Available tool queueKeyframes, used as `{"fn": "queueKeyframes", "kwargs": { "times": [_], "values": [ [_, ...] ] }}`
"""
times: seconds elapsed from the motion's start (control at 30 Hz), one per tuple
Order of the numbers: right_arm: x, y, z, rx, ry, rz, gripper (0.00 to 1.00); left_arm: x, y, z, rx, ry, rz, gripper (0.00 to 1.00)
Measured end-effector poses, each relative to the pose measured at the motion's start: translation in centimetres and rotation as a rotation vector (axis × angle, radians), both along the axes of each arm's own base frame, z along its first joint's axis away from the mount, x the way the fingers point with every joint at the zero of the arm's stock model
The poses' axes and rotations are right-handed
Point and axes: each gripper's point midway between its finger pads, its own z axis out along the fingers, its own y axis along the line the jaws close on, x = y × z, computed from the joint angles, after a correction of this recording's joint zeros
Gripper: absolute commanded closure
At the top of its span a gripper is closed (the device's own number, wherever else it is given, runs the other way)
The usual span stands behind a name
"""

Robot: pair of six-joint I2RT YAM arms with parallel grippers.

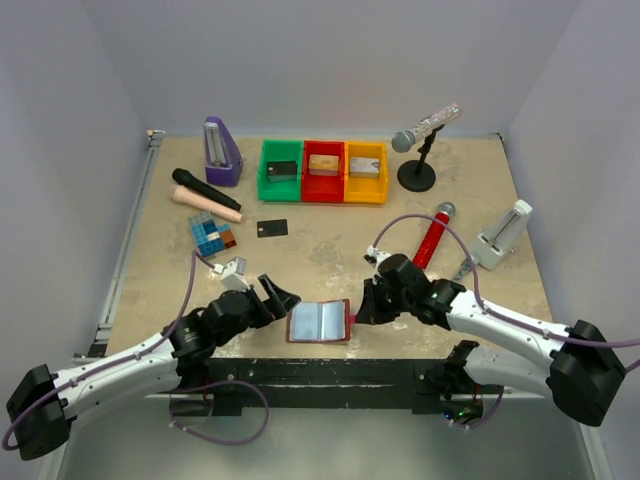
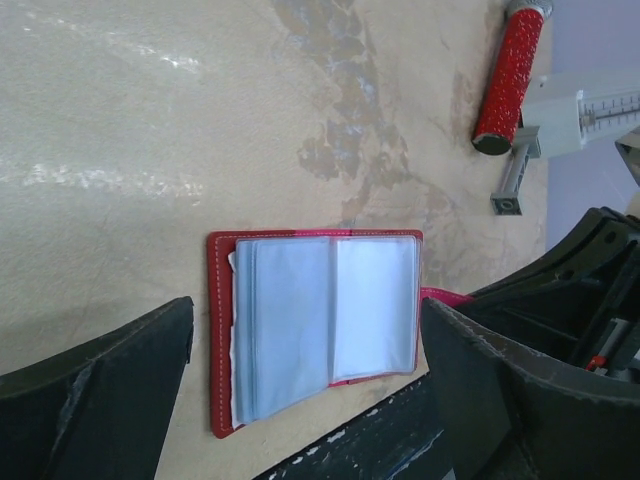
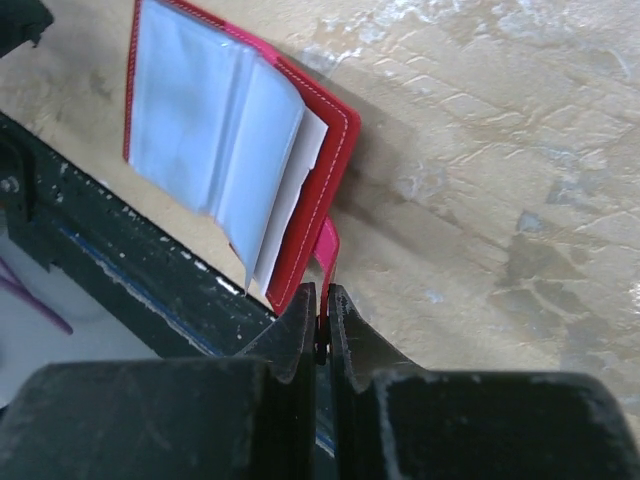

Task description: Take the credit cards out of the card holder

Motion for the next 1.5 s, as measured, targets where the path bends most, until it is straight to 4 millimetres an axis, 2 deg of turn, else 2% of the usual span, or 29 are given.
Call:
{"fn": "queueKeyframes", "kwargs": {
  "times": [0.17,0.33,0.5,0.7,1.03,1.23,1.5],
  "values": [
    [-0.9,0.3,0.5,0.052,-0.002,0.034,1.0,-0.3,-1.8,0.2,0.029,0.008,-0.093,0.09],
    [-1.2,0.4,0.8,0.068,-0.005,0.044,1.0,-0.8,-3.7,-0.5,0.047,0.036,-0.189,0.12],
    [-1.2,0.4,1.0,0.075,-0.012,0.045,1.0,-1.7,-4.5,-1.0,0.054,0.052,-0.245,0.14],
    [-1.2,0.4,0.9,0.072,-0.01,0.045,1.0,-2.0,-5.3,-0.7,0.033,0.045,-0.274,0.16],
    [-1.2,0.4,0.4,0.058,0.004,0.045,1.0,-2.4,-5.3,-1.5,0.05,0.066,-0.287,0.17],
    [-1.2,0.4,0.4,0.057,0.005,0.045,1.0,-2.3,-4.7,-1.4,0.06,0.059,-0.265,0.17],
    [-1.2,0.4,0.0,0.048,0.015,0.046,1.0,-2.6,-4.0,-2.5,0.081,0.075,-0.256,0.19]
  ]
}}
